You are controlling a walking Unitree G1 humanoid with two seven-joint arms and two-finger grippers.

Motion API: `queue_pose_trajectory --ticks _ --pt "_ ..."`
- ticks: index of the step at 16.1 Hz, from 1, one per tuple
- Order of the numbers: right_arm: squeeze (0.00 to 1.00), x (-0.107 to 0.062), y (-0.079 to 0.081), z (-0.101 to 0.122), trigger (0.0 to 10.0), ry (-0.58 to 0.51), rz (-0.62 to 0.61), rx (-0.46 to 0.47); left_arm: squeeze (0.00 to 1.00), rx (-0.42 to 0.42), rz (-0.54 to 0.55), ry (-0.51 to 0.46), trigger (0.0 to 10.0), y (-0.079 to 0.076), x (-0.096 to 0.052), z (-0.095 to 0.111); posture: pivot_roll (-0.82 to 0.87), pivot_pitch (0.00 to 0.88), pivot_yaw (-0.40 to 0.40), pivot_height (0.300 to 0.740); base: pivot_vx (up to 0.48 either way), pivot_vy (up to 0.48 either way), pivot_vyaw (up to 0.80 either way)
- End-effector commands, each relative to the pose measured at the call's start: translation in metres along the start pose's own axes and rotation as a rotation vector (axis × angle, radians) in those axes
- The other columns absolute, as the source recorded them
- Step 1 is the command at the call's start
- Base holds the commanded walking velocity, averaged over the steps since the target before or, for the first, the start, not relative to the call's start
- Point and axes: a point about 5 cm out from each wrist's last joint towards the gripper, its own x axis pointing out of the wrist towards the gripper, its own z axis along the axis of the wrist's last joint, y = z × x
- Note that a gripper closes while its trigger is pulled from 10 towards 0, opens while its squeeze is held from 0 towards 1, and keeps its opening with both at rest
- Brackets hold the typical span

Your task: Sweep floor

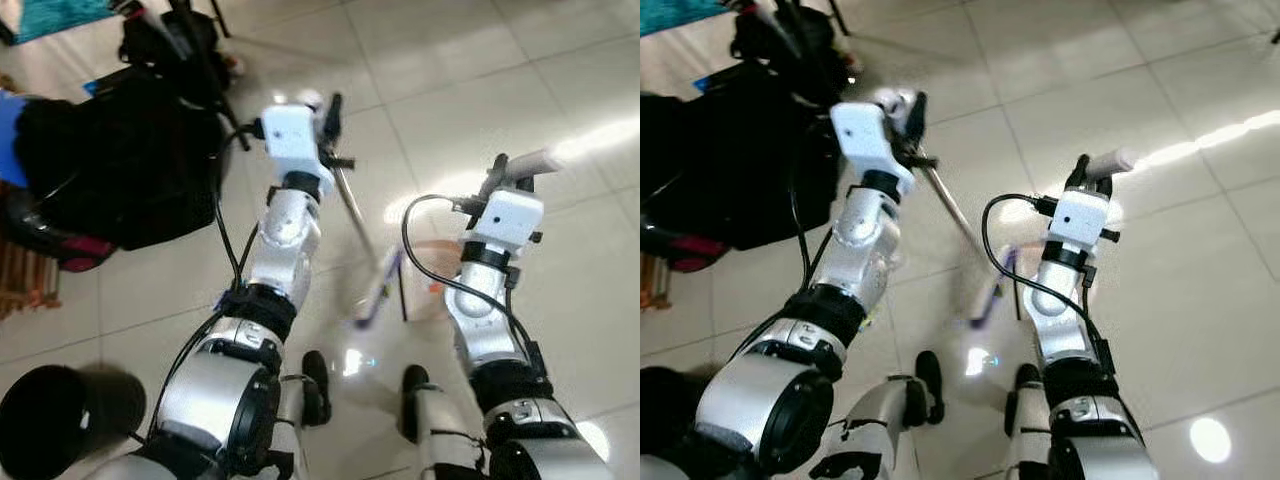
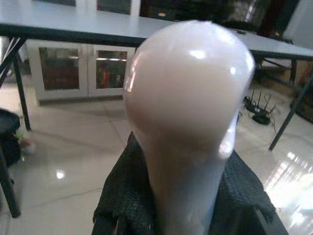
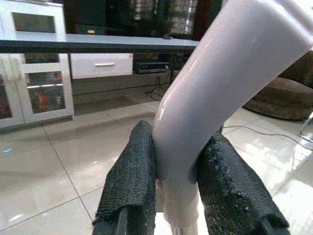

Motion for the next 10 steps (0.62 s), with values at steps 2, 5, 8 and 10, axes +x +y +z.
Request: queue_pose_trajectory --ticks 2,5,8,10 --pt "0.00 -0.020 0.007 -0.011 10.0 0.129 -0.062 0.087 0.00 -0.098 -0.019 -0.055 10.0 -0.028 0.009 0.010 0.09 0.392 0.156 0.740 0.000 0.000 0.00" --pt "0.00 -0.021 0.013 -0.006 10.0 0.136 -0.073 0.136 0.00 -0.303 -0.007 -0.128 10.0 -0.039 0.028 0.037 0.08 0.377 0.151 0.740 0.000 0.000 0.00" --pt "0.00 -0.019 0.011 -0.009 10.0 0.152 -0.076 0.137 0.00 -0.453 -0.026 -0.136 10.0 -0.047 0.037 0.047 0.09 0.368 0.147 0.740 0.000 0.000 0.00" --pt "0.00 -0.018 0.008 -0.010 10.0 0.157 -0.073 0.130 0.00 -0.421 -0.080 -0.158 10.0 -0.046 0.041 0.055 0.08 0.352 0.143 0.740 0.000 0.000 0.00"
